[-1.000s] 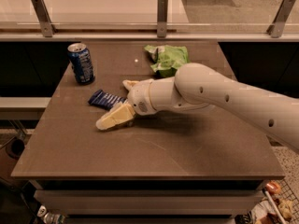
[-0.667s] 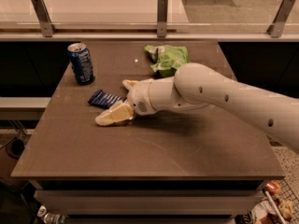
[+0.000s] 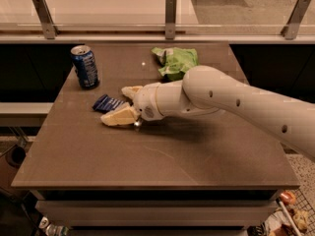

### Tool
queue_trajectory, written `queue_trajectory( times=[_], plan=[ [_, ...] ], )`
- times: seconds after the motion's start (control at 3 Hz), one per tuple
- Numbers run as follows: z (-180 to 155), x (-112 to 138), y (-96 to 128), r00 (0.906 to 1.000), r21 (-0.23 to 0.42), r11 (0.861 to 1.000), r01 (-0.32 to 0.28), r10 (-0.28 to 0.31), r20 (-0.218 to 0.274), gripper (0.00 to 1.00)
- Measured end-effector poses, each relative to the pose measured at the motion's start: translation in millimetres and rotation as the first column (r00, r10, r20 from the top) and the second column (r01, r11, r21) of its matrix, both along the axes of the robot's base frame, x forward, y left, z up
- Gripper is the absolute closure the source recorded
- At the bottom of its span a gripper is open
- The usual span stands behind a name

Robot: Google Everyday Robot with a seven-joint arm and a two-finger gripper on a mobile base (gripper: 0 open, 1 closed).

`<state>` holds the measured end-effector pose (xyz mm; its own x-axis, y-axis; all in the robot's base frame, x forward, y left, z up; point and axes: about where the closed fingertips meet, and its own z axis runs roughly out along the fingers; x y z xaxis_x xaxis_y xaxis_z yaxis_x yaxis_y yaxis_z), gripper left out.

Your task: Pick rxbar blueberry

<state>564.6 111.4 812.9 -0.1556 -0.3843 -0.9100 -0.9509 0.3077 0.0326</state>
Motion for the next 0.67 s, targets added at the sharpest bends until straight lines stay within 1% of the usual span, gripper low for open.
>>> queue_trajectory(
  times=[0.33, 0.67],
  plan=[
    [2.1, 0.0, 0.1, 1.0000, 0.000, 1.000, 0.000, 0.000, 0.000, 0.87],
    [2.9, -0.2, 0.4, 1.0000, 0.000, 1.000, -0.001, 0.001, 0.000, 1.00]
  ],
)
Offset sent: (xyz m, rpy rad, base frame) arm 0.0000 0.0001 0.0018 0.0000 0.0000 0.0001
